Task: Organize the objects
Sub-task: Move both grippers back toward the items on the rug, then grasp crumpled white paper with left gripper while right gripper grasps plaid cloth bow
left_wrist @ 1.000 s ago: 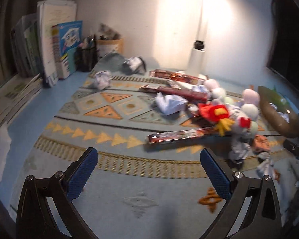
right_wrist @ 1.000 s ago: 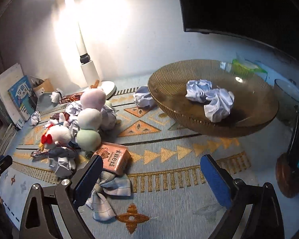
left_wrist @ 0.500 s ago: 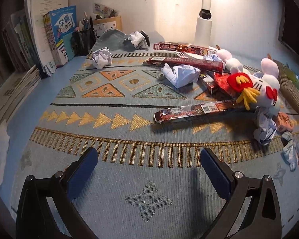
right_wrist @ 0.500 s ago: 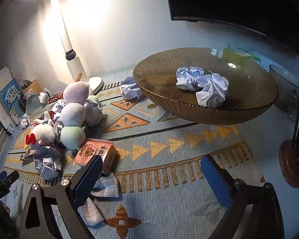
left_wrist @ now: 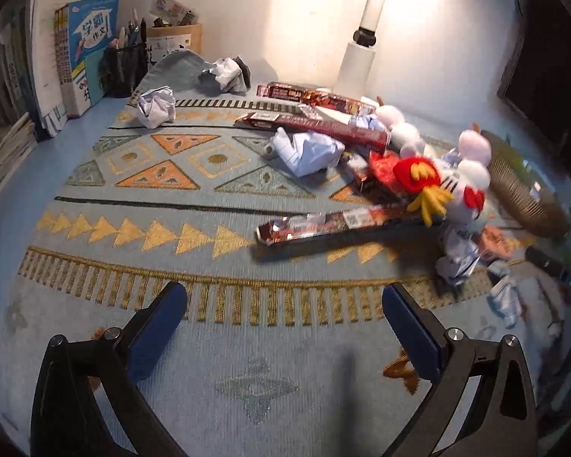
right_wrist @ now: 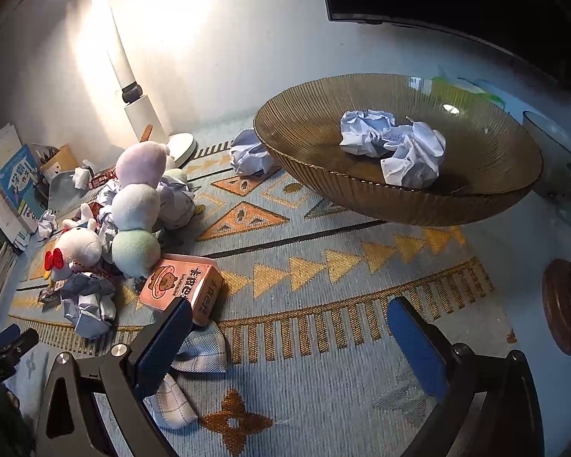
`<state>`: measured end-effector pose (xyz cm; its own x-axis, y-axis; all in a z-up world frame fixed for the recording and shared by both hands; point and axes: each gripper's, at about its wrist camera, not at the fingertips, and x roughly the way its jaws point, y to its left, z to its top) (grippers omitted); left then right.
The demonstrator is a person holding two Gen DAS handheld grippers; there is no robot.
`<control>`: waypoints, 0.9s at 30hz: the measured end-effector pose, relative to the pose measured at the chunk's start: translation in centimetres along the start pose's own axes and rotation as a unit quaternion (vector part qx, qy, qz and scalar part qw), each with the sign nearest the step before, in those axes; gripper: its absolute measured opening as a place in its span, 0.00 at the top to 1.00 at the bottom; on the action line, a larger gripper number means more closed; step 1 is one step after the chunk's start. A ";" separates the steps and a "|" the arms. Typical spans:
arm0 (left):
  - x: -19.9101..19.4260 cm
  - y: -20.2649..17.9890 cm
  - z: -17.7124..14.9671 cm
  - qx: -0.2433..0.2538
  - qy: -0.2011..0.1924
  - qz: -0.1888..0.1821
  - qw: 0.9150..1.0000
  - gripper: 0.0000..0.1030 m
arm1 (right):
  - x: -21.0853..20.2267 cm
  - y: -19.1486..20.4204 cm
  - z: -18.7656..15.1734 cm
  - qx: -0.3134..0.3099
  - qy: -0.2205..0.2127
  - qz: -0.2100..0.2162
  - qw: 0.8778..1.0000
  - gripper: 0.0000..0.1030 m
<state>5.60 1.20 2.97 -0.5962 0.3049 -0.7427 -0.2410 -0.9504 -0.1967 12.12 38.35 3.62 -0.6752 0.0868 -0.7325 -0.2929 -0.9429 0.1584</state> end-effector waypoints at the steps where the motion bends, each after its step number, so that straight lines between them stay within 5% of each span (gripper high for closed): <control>1: -0.2 0.5 1.0 -0.011 -0.005 -0.016 1.000 0.01 | -0.1 0.1 -0.1 -0.002 0.001 0.006 1.000 0.01; 4: 0.5 1.1 4.7 -0.008 -0.006 -0.050 0.999 0.01 | -0.6 0.5 -0.2 -0.013 -0.001 0.053 0.999 0.01; 7: 3.9 0.0 7.3 0.039 0.019 -0.046 0.998 0.01 | -0.8 1.3 -0.5 -0.033 0.001 0.076 0.997 0.01; 12: 9.1 -1.4 9.3 0.066 0.049 -0.037 0.996 0.01 | -0.4 2.6 -0.7 -0.064 0.016 0.074 0.995 0.01; 18: 11.6 -2.1 10.8 0.061 0.053 -0.055 0.995 0.04 | -0.4 3.8 -1.6 -0.080 0.047 0.135 0.986 0.01; 22: 11.7 -2.5 10.7 0.070 0.046 -0.072 0.994 0.43 | 0.1 6.3 -2.2 -0.128 0.054 0.103 0.985 0.01; 25: 11.4 -2.3 10.7 0.064 0.035 -0.071 0.995 0.49 | 1.1 7.4 -2.7 -0.155 0.071 0.078 0.982 0.03; 27: 11.1 -1.9 10.7 0.057 0.029 -0.074 0.995 0.53 | 1.5 7.5 -2.9 -0.163 0.080 0.080 0.980 0.26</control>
<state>-8.70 7.06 1.96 -0.5036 0.4332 -0.7475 -0.4102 -0.8814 -0.2344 10.84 30.45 1.84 -0.5728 -0.0976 -0.8139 0.0570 -0.9952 0.0792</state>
